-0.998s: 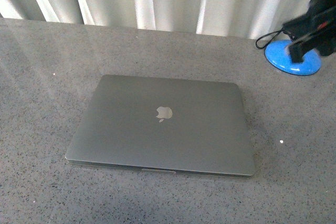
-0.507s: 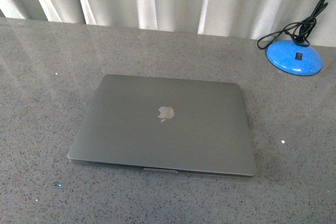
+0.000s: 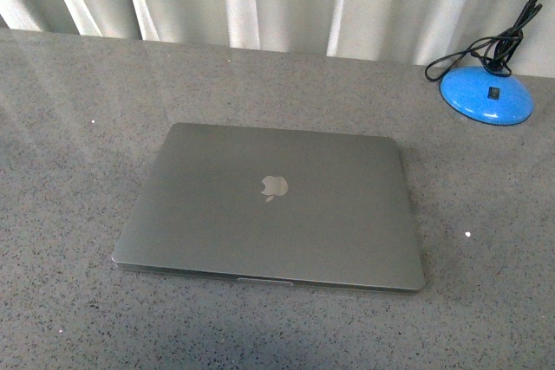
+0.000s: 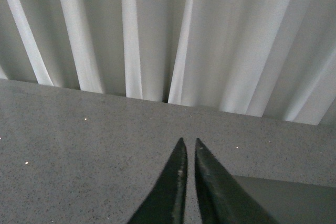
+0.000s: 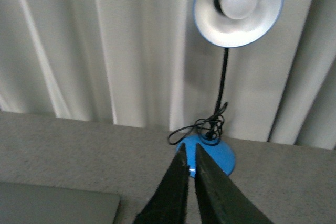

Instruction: Close laptop

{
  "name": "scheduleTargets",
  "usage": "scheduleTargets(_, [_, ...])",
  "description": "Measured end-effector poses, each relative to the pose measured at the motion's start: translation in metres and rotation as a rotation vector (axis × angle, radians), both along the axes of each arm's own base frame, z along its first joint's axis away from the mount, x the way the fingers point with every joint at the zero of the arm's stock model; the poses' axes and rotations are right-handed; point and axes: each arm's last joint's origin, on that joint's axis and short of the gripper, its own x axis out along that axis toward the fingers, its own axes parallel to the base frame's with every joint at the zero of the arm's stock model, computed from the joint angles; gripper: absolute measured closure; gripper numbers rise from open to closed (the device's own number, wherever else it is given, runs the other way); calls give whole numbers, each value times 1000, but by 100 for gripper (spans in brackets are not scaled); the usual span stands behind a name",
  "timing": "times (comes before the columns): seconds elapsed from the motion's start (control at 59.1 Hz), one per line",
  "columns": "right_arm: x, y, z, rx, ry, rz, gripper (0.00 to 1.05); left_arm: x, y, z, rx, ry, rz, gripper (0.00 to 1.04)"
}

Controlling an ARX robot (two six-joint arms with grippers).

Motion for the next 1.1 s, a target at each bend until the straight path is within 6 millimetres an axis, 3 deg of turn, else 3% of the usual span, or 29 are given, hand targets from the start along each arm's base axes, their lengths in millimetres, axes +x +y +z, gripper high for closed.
scheduleTargets(0.034, [-4, -4, -2, 0, -1, 9, 104, -4, -2, -1, 0, 1, 4, 101])
scheduleTargets(0.44, [-39, -9, -16, 11, 0, -21, 104, -34, -23, -17, 15, -4, -6, 101])
scheduleTargets(0.609, [-48, -10, -23, 12, -15, -21, 104, -41, -24, -12, 16, -24, -6, 101])
scheduleTargets(1.1, [-68, -10, -18, 17, -36, -22, 104, -61, -24, -8, 16, -35, -5, 101])
